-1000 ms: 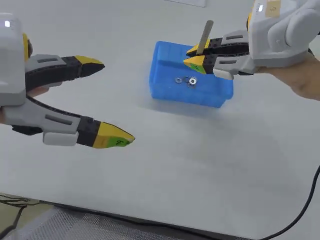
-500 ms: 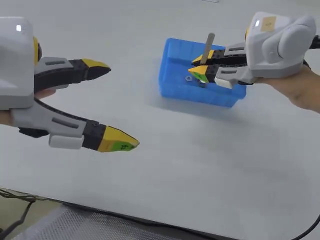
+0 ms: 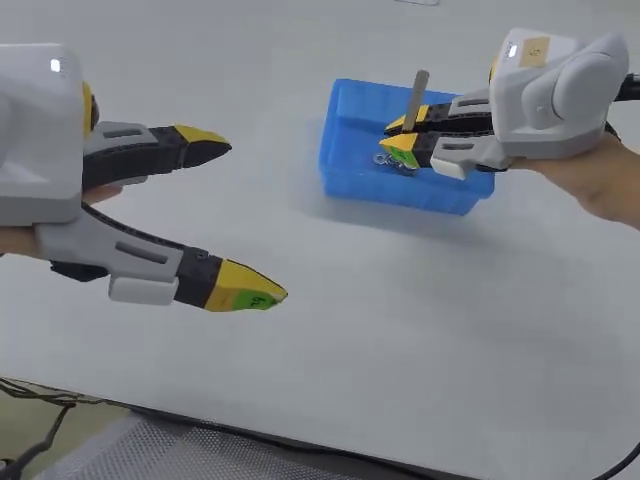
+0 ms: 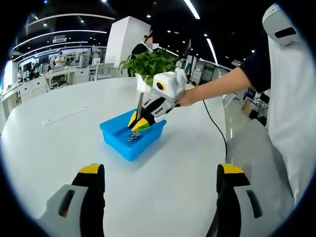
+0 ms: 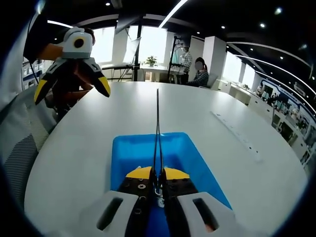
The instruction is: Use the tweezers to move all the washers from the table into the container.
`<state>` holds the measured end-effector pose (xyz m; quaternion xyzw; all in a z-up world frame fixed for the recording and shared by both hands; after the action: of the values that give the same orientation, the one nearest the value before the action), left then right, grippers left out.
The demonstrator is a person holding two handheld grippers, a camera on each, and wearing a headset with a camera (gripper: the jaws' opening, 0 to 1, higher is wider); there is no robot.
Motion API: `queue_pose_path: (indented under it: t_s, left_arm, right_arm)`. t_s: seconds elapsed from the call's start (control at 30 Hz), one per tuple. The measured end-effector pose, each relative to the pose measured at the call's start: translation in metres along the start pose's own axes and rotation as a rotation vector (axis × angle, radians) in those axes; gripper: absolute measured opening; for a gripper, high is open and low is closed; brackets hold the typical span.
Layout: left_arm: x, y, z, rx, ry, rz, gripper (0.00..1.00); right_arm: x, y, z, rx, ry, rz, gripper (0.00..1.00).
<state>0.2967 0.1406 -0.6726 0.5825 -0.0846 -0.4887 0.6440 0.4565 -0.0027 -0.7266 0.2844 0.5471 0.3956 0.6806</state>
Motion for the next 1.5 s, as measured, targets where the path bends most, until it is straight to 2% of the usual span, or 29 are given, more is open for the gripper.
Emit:
queue_pose_path:
  t_s: [0.17,0.27,0.37,0.47,0.7,0.8,0.87,0.93,1.0,1.1,1.17,1.33,1.37,1.5]
  left_arm:
    - [0.002,0.008,-0.006,0.013,0.014,0.011,0.99]
    - [0.005,0.014,-0.01,0.035,0.024,0.02,0.99]
    - [0.01,0.028,-0.02,0.072,0.056,0.043,0.99]
    - [0.015,0.045,-0.025,0.09,0.053,0.071,0.99]
    - [0.023,0.064,-0.028,0.141,0.044,0.096,0.95]
    - [0.029,0.075,-0.024,0.179,0.053,0.114,0.88]
    - [0.034,0.084,-0.021,0.187,0.037,0.13,0.83]
    - [0.039,0.093,-0.017,0.209,0.019,0.144,0.8]
    - [0.041,0.099,-0.012,0.226,0.004,0.144,0.72]
    - [0.048,0.11,-0.006,0.254,-0.052,0.156,0.56]
    - [0.052,0.119,0.006,0.269,-0.097,0.154,0.52]
    - [0.059,0.121,0.026,0.32,-0.167,0.113,0.37]
    - [0.059,0.12,0.031,0.325,-0.194,0.103,0.35]
    - [0.061,0.114,0.041,0.338,-0.242,0.07,0.27]
  right_arm:
    - [-0.005,0.005,0.004,-0.047,-0.032,-0.03,0.07]
    - [-0.009,0.013,0.004,-0.055,-0.033,-0.02,0.07]
    - [-0.013,0.021,0.005,-0.06,-0.035,-0.008,0.07]
    - [-0.017,0.027,0.005,-0.063,-0.039,-0.004,0.07]
    - [-0.035,0.041,0.002,-0.074,-0.048,0.0,0.07]
    - [-0.044,0.046,-0.002,-0.065,-0.04,-0.005,0.07]
    - [-0.049,0.051,-0.007,-0.057,-0.03,-0.003,0.07]
    - [-0.054,0.057,-0.015,-0.048,0.001,-0.004,0.07]
    - [-0.054,0.057,-0.024,-0.036,0.053,-0.004,0.07]
    - [-0.057,0.063,-0.037,-0.08,0.108,-0.027,0.07]
    - [-0.056,0.063,-0.044,-0.093,0.135,-0.052,0.07]
    - [-0.055,0.062,-0.052,-0.101,0.162,-0.075,0.07]
    - [-0.055,0.062,-0.053,-0.103,0.166,-0.079,0.07]
    - [-0.054,0.061,-0.058,-0.116,0.181,-0.097,0.07]
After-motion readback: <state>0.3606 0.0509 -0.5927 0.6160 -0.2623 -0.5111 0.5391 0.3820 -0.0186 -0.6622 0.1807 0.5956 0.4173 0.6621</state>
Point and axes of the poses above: the centre of the closed fingertips' face, and the gripper's own axes: x roughly forward along the fingers, z roughly to its right, y roughly out of its top, the point moved 6 cm from there along -x, roughly backward along the fingers, and after that the axes turned 8 degrees about -x, right-handed, at the moved point
